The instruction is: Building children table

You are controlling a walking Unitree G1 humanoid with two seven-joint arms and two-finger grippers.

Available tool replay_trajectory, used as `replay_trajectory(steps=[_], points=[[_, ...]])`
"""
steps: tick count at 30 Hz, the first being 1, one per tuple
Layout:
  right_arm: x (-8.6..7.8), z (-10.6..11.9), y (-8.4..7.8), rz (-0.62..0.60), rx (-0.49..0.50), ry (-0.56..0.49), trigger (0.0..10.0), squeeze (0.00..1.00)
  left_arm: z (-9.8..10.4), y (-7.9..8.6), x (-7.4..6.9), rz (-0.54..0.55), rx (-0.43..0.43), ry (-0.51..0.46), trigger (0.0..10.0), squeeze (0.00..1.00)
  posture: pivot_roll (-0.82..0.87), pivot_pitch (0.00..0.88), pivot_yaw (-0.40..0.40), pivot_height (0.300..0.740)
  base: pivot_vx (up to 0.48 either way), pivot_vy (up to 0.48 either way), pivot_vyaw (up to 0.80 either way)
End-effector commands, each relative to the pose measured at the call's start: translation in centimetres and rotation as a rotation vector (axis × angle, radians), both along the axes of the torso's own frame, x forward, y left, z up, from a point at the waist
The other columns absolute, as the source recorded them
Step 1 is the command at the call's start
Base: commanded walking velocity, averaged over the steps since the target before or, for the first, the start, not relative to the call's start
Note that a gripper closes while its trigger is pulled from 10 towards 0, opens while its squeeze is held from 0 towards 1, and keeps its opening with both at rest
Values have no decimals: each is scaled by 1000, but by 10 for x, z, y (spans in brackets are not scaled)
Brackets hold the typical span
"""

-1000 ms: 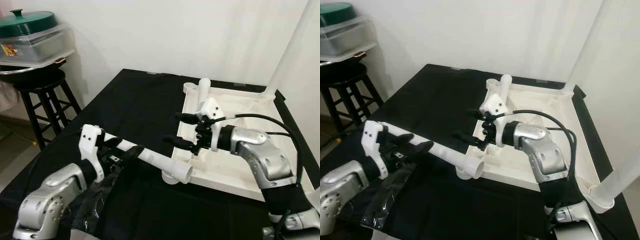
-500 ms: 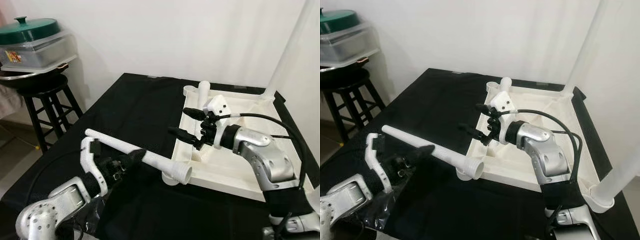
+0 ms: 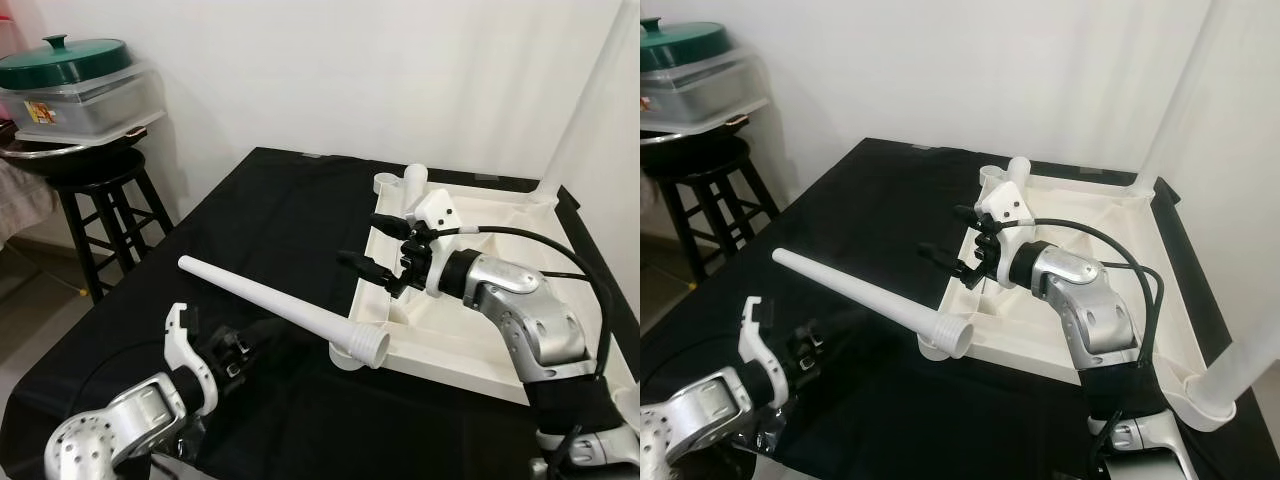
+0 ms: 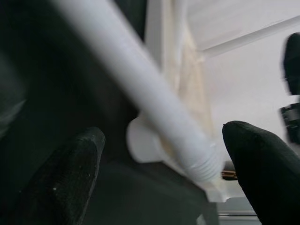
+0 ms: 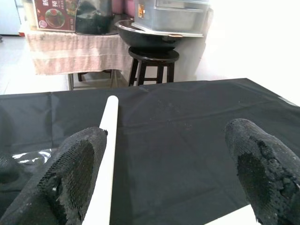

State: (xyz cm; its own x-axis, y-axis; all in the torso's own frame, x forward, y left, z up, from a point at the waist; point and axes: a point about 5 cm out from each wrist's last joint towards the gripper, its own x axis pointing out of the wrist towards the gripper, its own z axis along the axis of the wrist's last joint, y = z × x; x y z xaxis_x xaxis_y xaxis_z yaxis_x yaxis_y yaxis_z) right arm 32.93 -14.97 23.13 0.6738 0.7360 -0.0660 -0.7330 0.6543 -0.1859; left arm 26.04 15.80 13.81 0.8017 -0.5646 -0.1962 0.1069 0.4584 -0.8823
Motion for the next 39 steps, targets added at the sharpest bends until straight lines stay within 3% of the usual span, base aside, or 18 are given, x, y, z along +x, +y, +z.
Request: replay_trajectory(steps=[1, 8, 9, 11, 12, 13, 14, 26, 29, 39], points=[[-1, -2, -1, -8, 2, 9, 10000, 643, -2, -1, 5, 18, -11, 33, 10000, 0, 10, 0, 22, 740, 0, 0, 0], [-2, -2, 1, -12, 10, 6, 10000, 616, -12, -17, 10, -36, 3, 146, 10000, 0, 12, 0, 27, 740, 0, 0, 0], [-1, -2, 1, -13, 12, 6, 10000, 424, -12, -20, 10, -47, 2, 154, 10000, 0, 11, 0, 30, 740, 0, 0, 0], [-1, -2, 2, -14, 14, 6, 10000, 424, -11, -22, 11, -52, 2, 156, 10000, 0, 11, 0, 30, 740, 0, 0, 0], [-1, -2, 2, -15, 16, 5, 10000, 129, -11, -23, 12, -52, 6, 167, 10000, 0, 10, 0, 35, 740, 0, 0, 0], [-1, -2, 3, -16, 18, 5, 10000, 129, -12, -23, 13, -51, 8, 176, 10000, 0, 10, 0, 35, 740, 0, 0, 0], [-1, -1, 3, -18, 19, 4, 10000, 0, -12, -24, 15, -47, 9, 189, 10000, 0, 10, 0, 36, 740, 0, 0, 0], [0, 0, 3, -27, 23, 1, 10000, 0, -13, -37, 26, -58, 13, 235, 10000, 0, 7, 1, 40, 740, 0, 0, 0], [-1, 0, 3, -32, 27, -3, 10000, 0, -12, -42, 35, -41, -6, 240, 10000, 0, 2, 2, 41, 740, 0, 0, 0], [-1, 2, 3, -35, 31, -7, 10000, 0, -11, -49, 44, -22, -56, 248, 10000, 0, -6, 2, 39, 740, 0, 0, 0]])
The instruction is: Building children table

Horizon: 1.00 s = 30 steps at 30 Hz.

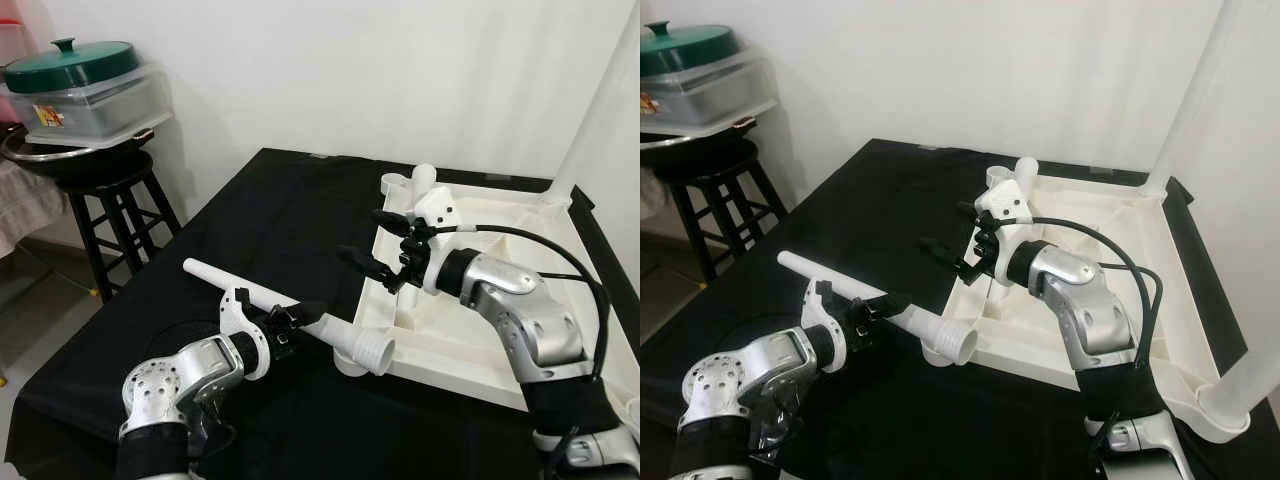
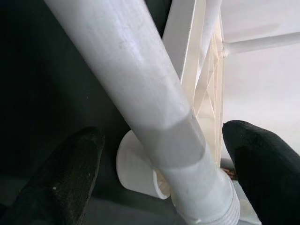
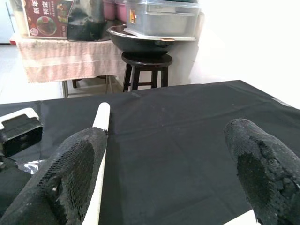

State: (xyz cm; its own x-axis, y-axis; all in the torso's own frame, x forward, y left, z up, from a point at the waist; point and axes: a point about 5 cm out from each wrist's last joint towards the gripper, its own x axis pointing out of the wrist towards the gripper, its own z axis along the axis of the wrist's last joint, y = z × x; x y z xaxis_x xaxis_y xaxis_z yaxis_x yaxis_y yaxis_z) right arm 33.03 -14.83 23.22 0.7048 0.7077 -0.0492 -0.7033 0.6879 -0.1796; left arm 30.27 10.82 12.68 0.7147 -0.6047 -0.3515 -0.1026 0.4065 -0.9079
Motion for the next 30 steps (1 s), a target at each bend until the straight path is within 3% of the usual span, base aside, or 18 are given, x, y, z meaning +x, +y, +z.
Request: replay_trajectory(steps=[1, 18, 30], points=[[-2, 1, 2, 7, 14, -1, 10000, 0, 0, 0, 3, 19, -5, 3, 10000, 0, -6, 2, 39, 740, 0, 0, 0], [-2, 4, 3, 5, 17, -11, 10000, 0, -7, -15, 15, 40, -42, 33, 10000, 0, -18, 0, 34, 740, 0, 0, 0], [-3, 7, 3, 0, 21, -18, 10000, 0, -12, -22, 35, 110, -18, 57, 10000, 0, -34, 2, 34, 740, 0, 0, 0]])
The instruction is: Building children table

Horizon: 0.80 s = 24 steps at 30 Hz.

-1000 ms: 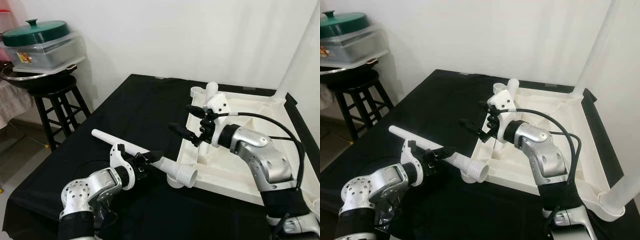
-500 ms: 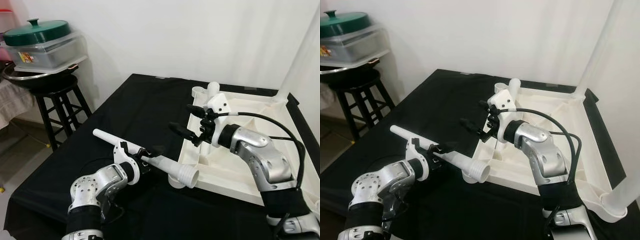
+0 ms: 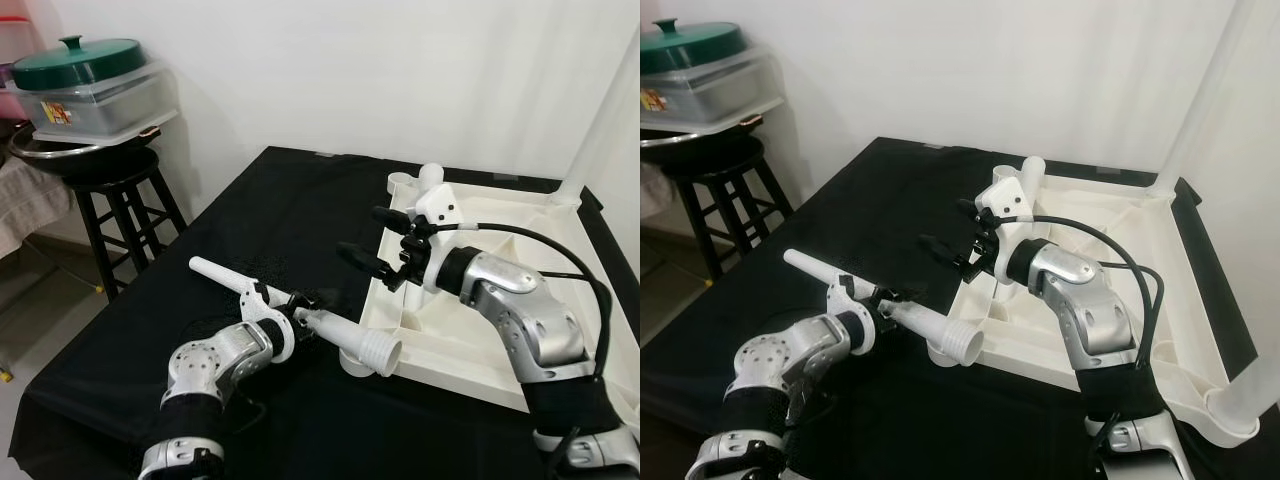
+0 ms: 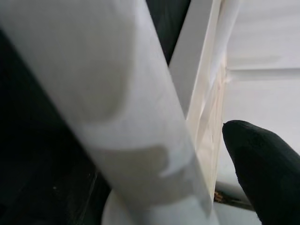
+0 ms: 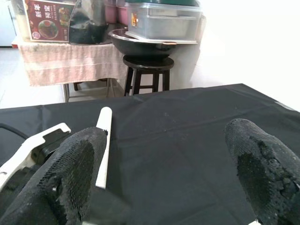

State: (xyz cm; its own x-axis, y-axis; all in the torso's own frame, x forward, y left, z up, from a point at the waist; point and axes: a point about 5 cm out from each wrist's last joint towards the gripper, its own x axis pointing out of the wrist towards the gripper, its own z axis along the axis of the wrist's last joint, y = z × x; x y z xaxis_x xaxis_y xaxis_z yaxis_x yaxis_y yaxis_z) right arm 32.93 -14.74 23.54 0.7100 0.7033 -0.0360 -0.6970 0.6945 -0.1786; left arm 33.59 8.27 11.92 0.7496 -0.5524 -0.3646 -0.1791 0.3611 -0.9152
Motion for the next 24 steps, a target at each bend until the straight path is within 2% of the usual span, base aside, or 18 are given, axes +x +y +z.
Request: replay_trajectory(steps=[1, 3, 4, 5, 20, 22, 23, 24], points=[[-1, 4, 2, 7, 11, -9, 10000, 0, -4, 3, 2, 20, 18, 11, 10000, 0, -34, 2, 34, 740, 0, 0, 0], [-2, 4, 2, 6, 11, -9, 10000, 0, -7, 4, 6, 52, 31, 22, 10000, 0, -39, 5, 35, 740, 0, 0, 0], [-2, 4, 2, 6, 11, -9, 10000, 0, -8, 4, 8, 62, 35, 24, 7647, 0, -39, 5, 35, 740, 0, 0, 0], [-2, 4, 2, 6, 11, -9, 10000, 0, -9, 5, 9, 74, 35, 27, 0, 0, -39, 5, 35, 740, 0, 0, 0], [0, 5, 2, 6, 6, -7, 10000, 0, -4, 1, 14, 84, 10, 5, 0, 0, -44, 0, 27, 740, 0, 0, 0], [0, 5, 3, 8, 7, -9, 10000, 0, 1, 2, 17, 87, 15, -31, 0, 0, -46, 0, 24, 740, 0, 0, 0], [1, 5, 4, 10, 8, -11, 10000, 0, 10, 3, 20, 87, 31, -90, 0, 0, -45, 0, 24, 740, 0, 0, 0], [1, 5, 4, 10, 8, -11, 10000, 0, 10, 3, 20, 87, 31, -90, 0, 0, -45, 0, 24, 740, 0, 0, 0]])
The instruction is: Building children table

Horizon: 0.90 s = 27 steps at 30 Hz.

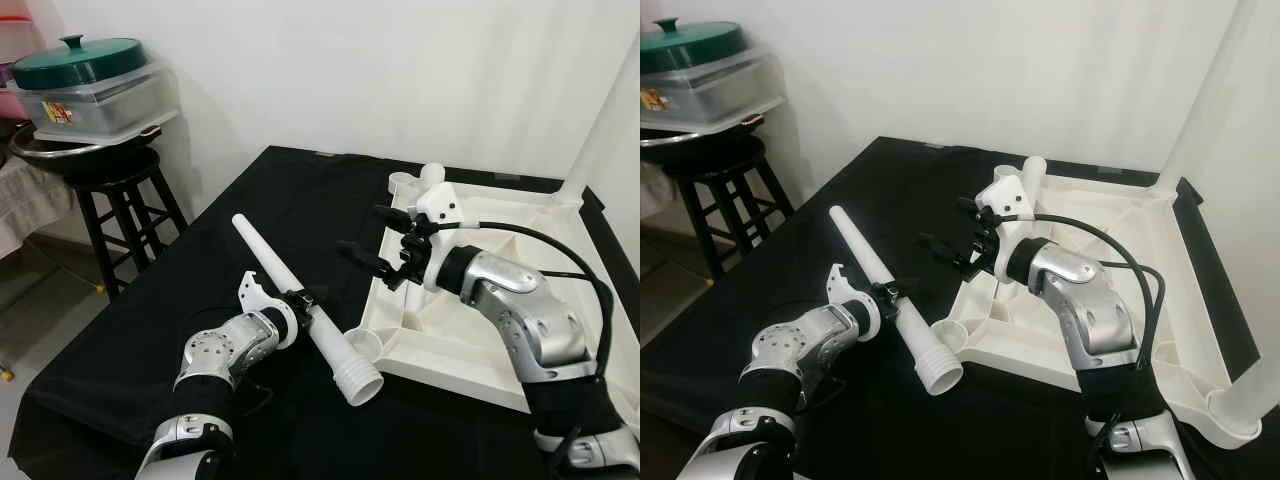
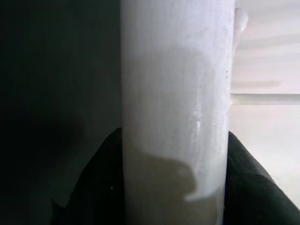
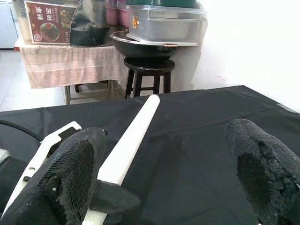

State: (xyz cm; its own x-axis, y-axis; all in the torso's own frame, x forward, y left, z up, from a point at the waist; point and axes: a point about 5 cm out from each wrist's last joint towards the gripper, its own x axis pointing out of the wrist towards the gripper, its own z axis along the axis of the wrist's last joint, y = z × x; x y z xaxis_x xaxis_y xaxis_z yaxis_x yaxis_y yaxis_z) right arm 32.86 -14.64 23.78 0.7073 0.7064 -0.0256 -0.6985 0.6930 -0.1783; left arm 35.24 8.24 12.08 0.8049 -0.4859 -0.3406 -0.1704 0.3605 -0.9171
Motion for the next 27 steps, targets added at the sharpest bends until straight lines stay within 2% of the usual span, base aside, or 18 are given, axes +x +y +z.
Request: replay_trajectory(steps=[1, 3, 4, 5, 6, 7, 8, 10, 11, 12, 15, 17, 19, 21, 22, 23, 24, 27], points=[[1, 3, 3, 6, 0, -4, 10000, 0, 8, 3, 4, 8, 18, -49, 0, 0, -45, 0, 24, 740, 0, 0, 0], [2, 5, 3, 11, 9, -9, 10000, 0, 34, 9, 12, 14, 74, -211, 0, 0, -46, 0, 25, 740, 0, 0, 0], [2, 5, 3, 11, 9, -9, 10000, 0, 34, 9, 12, 14, 74, -211, 0, 0, -46, 0, 25, 740, 0, 0, 0], [1, 7, 3, 19, 19, -14, 10000, 0, 56, 15, 17, 13, 137, -354, 0, 0, -46, 0, 27, 740, 0, 0, 0], [1, 7, 3, 19, 19, -14, 10000, 0, 56, 15, 17, 13, 137, -354, 0, 0, -46, 0, 27, 740, 0, 0, 0], [0, 11, 1, 38, 35, -21, 10000, 0, 83, 20, 21, 2, 199, -512, 0, 0, -44, 0, 28, 740, 0, 0, 0], [0, 11, 1, 38, 35, -21, 10000, 0, 83, 20, 21, 2, 199, -512, 0, 0, -44, 0, 28, 740, 0, 0, 0], [-5, 20, -5, 92, 71, -44, 10000, 0, 139, 30, 19, -35, 306, -829, 0, 0, -48, 0, 35, 740, 0, 0, 0], [-5, 20, -5, 92, 71, -44, 10000, 0, 139, 30, 19, -35, 306, -829, 0, 0, -48, 0, 35, 740, 0, 0, 0], [-11, 26, -8, 143, 103, -63, 10000, 0, 171, 33, 13, -60, 363, -1025, 0, 0, -49, 0, 38, 740, 0, 0, 0], [-14, 30, -10, 174, 125, -72, 10000, 0, 182, 32, 9, -73, 391, -1105, 0, 0, -49, 0, 38, 740, 0, 0, 0], [-26, 40, -17, 292, 196, -95, 10000, 0, 201, 27, -2, -147, 459, -1311, 0, 0, -51, 0, 40, 740, 0, 0, 0], [-26, 40, -17, 292, 196, -95, 10000, 0, 201, 27, -2, -147, 459, -1311, 0, 0, -51, 0, 40, 740, 0, 0, 0], [-34, 47, -24, 379, 215, -107, 10000, 0, 209, 22, -9, -213, 508, -1449, 0, 0, -56, 0, 42, 740, 0, 0, 0], [-34, 47, -24, 379, 215, -107, 10000, 0, 209, 22, -9, -213, 508, -1449, 0, 0, -56, 0, 42, 740, 0, 0, 0], [-38, 50, -27, 433, 209, -97, 10000, 694, 210, 19, -10, -239, 545, -1500, 0, 0, -58, 0, 43, 740, 0, 0, 0], [-41, 52, -27, 474, 197, -95, 10000, 969, 210, 16, -11, -261, 589, -1547, 0, 0, -60, 0, 43, 740, 0, 0, 0], [-42, 54, -24, 500, 168, -101, 10000, 976, 212, 12, -12, -286, 636, -1593, 0, 0, -60, 0, 43, 740, 0, 0, 0]])
